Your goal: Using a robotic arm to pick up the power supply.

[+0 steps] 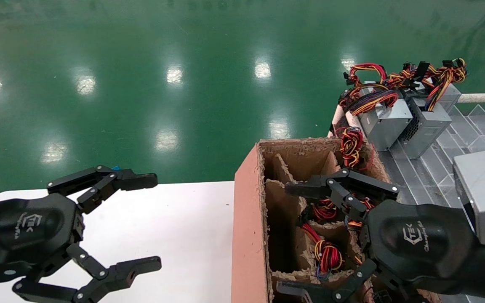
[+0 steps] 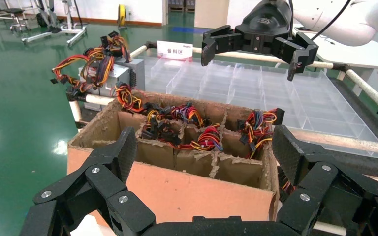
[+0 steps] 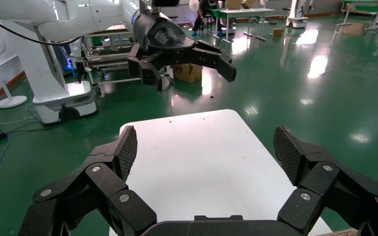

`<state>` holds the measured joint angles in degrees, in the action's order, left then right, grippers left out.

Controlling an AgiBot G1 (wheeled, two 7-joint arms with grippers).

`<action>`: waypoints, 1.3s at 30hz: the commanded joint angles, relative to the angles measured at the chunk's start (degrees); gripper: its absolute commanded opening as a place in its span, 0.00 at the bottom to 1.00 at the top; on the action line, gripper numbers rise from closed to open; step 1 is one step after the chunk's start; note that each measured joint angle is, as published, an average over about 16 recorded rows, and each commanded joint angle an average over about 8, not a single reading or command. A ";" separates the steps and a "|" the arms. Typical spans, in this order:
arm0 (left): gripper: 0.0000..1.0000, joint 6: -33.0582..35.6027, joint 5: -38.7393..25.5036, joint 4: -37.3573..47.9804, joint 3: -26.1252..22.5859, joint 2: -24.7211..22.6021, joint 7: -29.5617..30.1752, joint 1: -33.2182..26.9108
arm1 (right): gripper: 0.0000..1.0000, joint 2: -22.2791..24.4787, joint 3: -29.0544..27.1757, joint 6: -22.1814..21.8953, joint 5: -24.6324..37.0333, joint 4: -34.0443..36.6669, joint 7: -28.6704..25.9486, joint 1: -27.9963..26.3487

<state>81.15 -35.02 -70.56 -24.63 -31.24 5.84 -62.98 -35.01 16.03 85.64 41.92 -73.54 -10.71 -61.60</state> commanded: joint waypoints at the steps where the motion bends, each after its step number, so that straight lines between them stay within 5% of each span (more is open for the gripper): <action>1: 1.00 0.00 0.00 0.00 0.00 0.00 0.00 0.00 | 1.00 0.00 0.00 0.00 0.00 0.00 0.00 0.00; 34: 1.00 0.00 0.00 0.00 0.00 0.00 0.00 0.00 | 1.00 0.00 0.00 0.00 0.00 0.00 0.00 0.00; 39: 0.41 0.00 0.00 0.00 0.00 0.00 0.00 0.00 | 1.00 0.00 0.00 0.00 0.00 0.00 0.00 0.00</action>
<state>81.15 -35.02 -70.56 -24.63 -31.24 5.84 -62.98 -35.01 16.03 85.64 41.92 -73.54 -10.71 -61.60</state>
